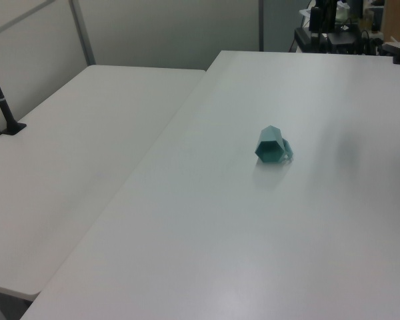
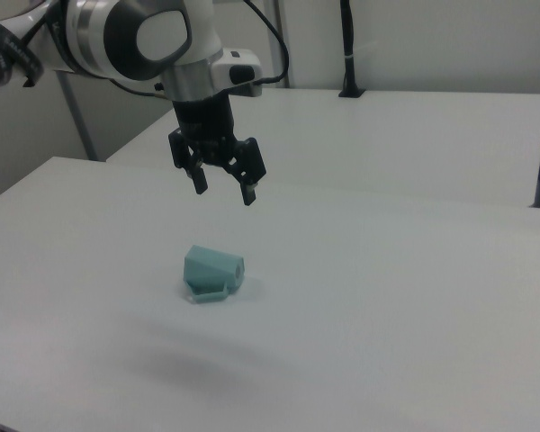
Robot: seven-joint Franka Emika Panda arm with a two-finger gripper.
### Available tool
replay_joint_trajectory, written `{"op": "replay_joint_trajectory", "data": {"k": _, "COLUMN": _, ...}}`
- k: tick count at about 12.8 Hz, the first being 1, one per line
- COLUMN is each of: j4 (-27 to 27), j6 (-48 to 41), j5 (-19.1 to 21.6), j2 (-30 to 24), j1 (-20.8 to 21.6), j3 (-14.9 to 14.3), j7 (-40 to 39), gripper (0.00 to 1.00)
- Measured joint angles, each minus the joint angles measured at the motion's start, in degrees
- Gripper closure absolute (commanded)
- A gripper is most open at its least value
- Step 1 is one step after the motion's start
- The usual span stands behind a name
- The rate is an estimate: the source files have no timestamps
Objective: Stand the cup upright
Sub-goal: 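Move the gripper from its start pose toward the tipped teal cup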
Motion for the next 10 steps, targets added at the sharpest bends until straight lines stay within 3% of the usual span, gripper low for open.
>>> {"op": "replay_joint_trajectory", "data": {"k": 3, "j4": -0.01, "j6": 0.00, "j5": 0.00, "j2": 0.03, "j1": 0.11, "j3": 0.49, "j7": 0.52, "gripper": 0.00}}
{"op": "replay_joint_trajectory", "data": {"k": 5, "j4": 0.03, "j6": 0.03, "j5": -1.20, "j2": 0.21, "j1": 0.81, "j3": 2.52, "j7": 3.20, "gripper": 0.00}}
{"op": "replay_joint_trajectory", "data": {"k": 7, "j4": 0.76, "j6": 0.04, "j5": -5.82, "j2": 0.89, "j1": 4.05, "j3": 3.71, "j7": 7.51, "gripper": 0.00}}
{"op": "replay_joint_trajectory", "data": {"k": 10, "j4": 4.60, "j6": 0.06, "j5": -13.52, "j2": 5.67, "j1": 12.93, "j3": 4.18, "j7": 18.79, "gripper": 0.00}}
